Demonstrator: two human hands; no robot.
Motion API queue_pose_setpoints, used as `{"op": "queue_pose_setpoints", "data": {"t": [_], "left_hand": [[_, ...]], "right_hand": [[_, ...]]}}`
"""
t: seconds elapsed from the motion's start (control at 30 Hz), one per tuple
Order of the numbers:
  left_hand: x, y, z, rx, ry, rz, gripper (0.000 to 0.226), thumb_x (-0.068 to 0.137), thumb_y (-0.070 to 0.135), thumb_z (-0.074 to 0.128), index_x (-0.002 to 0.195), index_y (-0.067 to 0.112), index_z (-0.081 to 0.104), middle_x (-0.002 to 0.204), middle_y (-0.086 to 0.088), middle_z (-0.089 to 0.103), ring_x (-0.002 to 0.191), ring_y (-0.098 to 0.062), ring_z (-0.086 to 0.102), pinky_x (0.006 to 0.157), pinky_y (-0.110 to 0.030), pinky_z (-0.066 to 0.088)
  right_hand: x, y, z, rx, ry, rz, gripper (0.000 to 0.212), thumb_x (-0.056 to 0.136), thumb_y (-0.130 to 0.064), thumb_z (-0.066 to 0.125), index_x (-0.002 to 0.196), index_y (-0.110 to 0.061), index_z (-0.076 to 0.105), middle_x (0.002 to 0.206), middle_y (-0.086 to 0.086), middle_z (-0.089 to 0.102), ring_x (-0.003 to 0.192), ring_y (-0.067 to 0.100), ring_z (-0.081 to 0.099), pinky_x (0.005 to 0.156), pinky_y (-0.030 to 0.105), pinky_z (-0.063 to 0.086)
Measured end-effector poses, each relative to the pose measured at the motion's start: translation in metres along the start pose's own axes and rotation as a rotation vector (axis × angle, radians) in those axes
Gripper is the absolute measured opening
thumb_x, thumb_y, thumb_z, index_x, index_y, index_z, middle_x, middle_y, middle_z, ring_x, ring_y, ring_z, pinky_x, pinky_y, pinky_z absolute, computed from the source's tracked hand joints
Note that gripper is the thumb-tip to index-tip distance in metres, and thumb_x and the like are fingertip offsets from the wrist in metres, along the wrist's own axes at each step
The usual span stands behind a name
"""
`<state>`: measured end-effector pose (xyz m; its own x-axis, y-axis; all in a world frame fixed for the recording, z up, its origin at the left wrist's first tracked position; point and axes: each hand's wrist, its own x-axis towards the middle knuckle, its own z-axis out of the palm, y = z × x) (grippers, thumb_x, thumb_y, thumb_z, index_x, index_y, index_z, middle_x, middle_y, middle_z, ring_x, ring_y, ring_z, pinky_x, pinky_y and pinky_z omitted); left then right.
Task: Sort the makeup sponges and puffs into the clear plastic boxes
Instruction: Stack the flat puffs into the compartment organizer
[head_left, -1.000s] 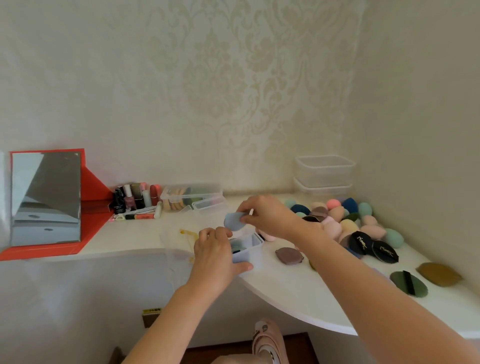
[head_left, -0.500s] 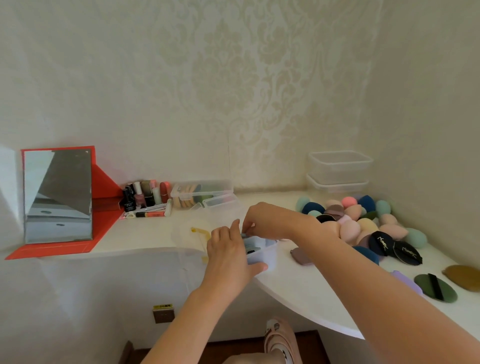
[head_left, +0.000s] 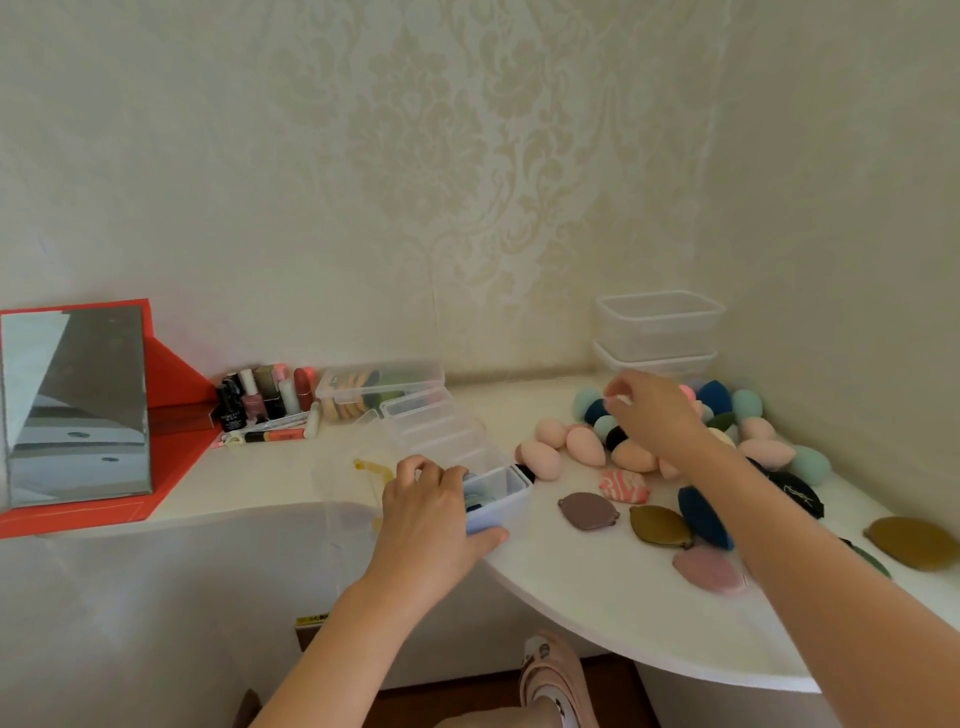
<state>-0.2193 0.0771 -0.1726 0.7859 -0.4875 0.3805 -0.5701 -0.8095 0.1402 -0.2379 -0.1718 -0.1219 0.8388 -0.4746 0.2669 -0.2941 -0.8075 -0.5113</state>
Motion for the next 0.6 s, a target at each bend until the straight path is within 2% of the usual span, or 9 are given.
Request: {"op": "queue_pose_setpoints", "data": {"t": [0.1,0.2,0.27,0.37,0.47,0.53,0.6], "left_hand": [[0.002,0.000,-0.001,-0.004,-0.025,0.007,0.066,0.079,0.065,0.053,0.132,0.027,0.041,0.120,0.008,0.048,0.124,-0.017,0.023,0.095,-0.028,0.028],[0.004,-0.001,-0.001,0.003,-0.047,0.015,0.065,0.079,0.065,0.052,0.132,0.029,0.040,0.122,0.010,0.049,0.124,-0.017,0.022,0.094,-0.030,0.028],[0.005,-0.001,-0.002,0.010,-0.066,0.019,0.065,0.079,0.064,0.052,0.132,0.029,0.039,0.122,0.011,0.051,0.126,-0.016,0.021,0.094,-0.030,0.028],[0.006,0.001,-0.002,0.015,-0.087,0.024,0.065,0.080,0.062,0.052,0.133,0.026,0.039,0.122,0.011,0.052,0.130,-0.016,0.020,0.095,-0.031,0.028],[0.008,0.004,-0.003,0.047,-0.106,0.031,0.066,0.081,0.061,0.051,0.134,0.023,0.039,0.122,0.011,0.051,0.131,-0.015,0.020,0.101,-0.033,0.027],[0.009,0.006,-0.006,0.086,-0.132,0.027,0.063,0.082,0.059,0.050,0.132,0.023,0.039,0.123,0.010,0.049,0.132,-0.014,0.019,0.110,-0.043,0.018],[0.011,0.006,-0.008,0.117,-0.158,0.011,0.061,0.082,0.057,0.049,0.132,0.024,0.039,0.125,0.009,0.046,0.134,-0.011,0.018,0.113,-0.053,0.007]], "right_hand": [[0.013,0.031,0.004,-0.137,-0.097,0.136,0.044,0.096,-0.035,0.048,0.136,-0.017,0.043,0.127,0.008,0.059,0.109,0.023,0.057,0.092,0.032,0.046],[0.018,0.044,0.015,-0.298,-0.152,0.058,0.061,0.091,-0.055,0.045,0.142,-0.024,0.036,0.137,0.006,0.051,0.122,0.026,0.048,0.103,0.038,0.040],[0.018,0.044,0.020,-0.381,-0.147,0.017,0.064,0.089,-0.061,0.042,0.143,-0.028,0.034,0.142,0.006,0.043,0.126,0.028,0.042,0.106,0.039,0.035],[0.011,0.037,0.022,-0.377,-0.127,-0.038,0.058,0.090,-0.053,0.046,0.141,-0.028,0.037,0.137,0.005,0.044,0.120,0.025,0.046,0.098,0.036,0.040],[-0.009,0.027,0.032,-0.524,-0.027,-0.184,0.047,0.094,-0.037,0.047,0.138,-0.024,0.039,0.134,0.004,0.045,0.120,0.023,0.043,0.098,0.036,0.038],[-0.017,0.022,0.034,-0.556,0.002,-0.260,0.049,0.092,-0.029,0.052,0.138,-0.020,0.038,0.138,0.003,0.043,0.123,0.023,0.041,0.104,0.037,0.033],[-0.024,0.016,0.037,-0.540,0.019,-0.300,0.053,0.089,-0.019,0.055,0.138,-0.015,0.038,0.140,0.004,0.042,0.122,0.023,0.045,0.104,0.033,0.034]]}}
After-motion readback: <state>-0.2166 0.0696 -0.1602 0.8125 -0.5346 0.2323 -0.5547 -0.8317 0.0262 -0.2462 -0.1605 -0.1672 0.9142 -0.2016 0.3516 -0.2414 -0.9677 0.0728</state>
